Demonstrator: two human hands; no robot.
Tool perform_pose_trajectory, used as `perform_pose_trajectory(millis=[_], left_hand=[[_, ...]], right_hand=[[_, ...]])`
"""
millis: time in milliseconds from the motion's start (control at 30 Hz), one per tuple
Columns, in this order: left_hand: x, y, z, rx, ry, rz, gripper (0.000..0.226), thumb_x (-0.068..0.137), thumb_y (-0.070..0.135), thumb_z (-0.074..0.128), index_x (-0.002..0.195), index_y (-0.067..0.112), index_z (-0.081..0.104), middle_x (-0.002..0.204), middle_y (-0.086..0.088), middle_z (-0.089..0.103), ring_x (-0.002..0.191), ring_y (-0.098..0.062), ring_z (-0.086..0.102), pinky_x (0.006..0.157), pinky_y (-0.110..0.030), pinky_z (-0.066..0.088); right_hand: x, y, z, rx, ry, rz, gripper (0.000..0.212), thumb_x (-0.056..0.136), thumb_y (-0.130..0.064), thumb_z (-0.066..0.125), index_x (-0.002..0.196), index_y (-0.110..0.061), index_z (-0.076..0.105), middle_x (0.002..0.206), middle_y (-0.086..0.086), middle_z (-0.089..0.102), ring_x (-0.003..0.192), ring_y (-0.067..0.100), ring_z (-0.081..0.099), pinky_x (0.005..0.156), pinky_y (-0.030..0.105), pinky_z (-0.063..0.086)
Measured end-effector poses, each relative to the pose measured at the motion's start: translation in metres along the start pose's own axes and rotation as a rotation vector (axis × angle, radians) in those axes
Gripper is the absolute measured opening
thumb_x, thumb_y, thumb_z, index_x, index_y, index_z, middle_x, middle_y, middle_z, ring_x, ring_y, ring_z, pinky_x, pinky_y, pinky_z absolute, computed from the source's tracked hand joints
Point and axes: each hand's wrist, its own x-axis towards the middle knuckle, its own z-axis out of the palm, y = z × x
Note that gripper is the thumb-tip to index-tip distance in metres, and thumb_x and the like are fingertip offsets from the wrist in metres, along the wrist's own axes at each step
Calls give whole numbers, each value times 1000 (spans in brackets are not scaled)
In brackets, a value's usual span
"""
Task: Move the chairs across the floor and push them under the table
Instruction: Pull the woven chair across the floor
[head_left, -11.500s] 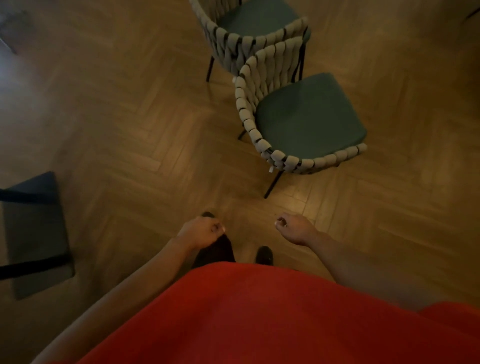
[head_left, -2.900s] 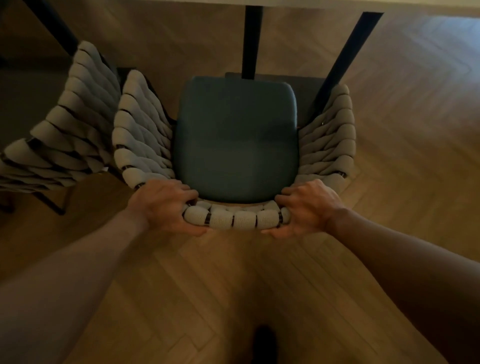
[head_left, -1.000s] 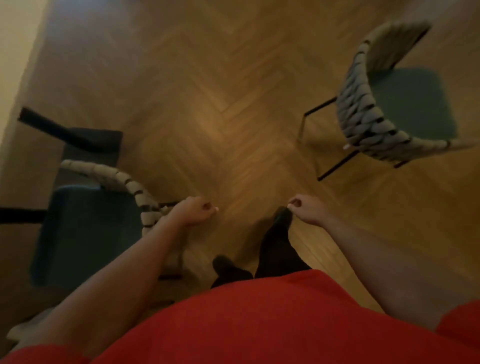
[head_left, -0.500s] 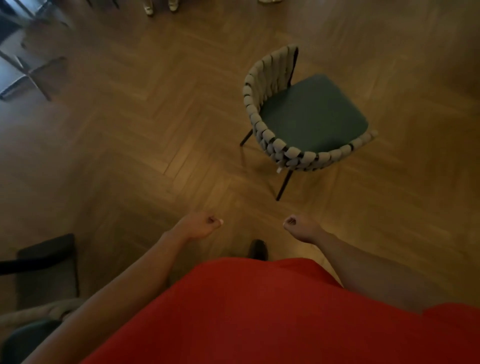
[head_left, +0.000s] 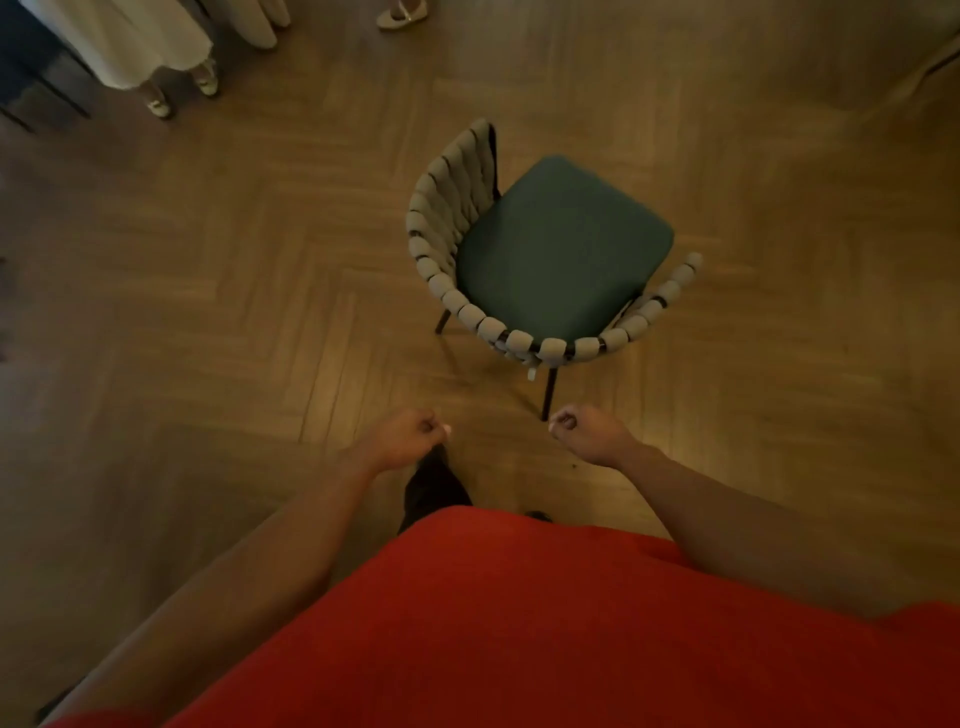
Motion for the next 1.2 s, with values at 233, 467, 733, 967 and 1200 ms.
perform_pose_trajectory(millis=[233,467,733,967,1200], left_hand=[[82,-8,-97,223,-112,181,32,107,42,58,124,18,72,116,3,73,107,-16,67,87,-33,53],[198,-6,-189,631,22,519,57,95,47,71,142,19,57,141,-7,61,128,-28,58,102,-47,55],[324,12,-203,1172,-72,651,101,73,103,42,148,36,54,145,2,62,135,-26,53,111,-48,46],[376,13,-197,1305,-192,653,135,42,121,12,143,45,59,123,7,72,110,-21,64,87,-38,56],[359,8,-201,1240,-125,686,125,45,120,14,118,39,73,70,7,59,61,-11,52,57,-28,45]], right_hand=[[33,-65,0,106,171,164,34,104,-39,58,129,-18,68,113,-4,71,103,15,68,79,29,47],[92,-110,2,-106,354,204,62,100,-48,62,149,-12,51,152,11,49,141,32,46,113,45,43],[170,-100,13,-246,304,240,76,97,-68,53,151,-15,48,150,7,54,142,30,47,120,49,38],[220,-93,3,-446,169,243,88,86,-92,46,143,-25,59,128,2,69,122,27,63,111,48,42],[220,-91,6,-488,236,191,98,76,-105,31,127,-30,67,109,-2,74,104,23,68,98,46,48]])
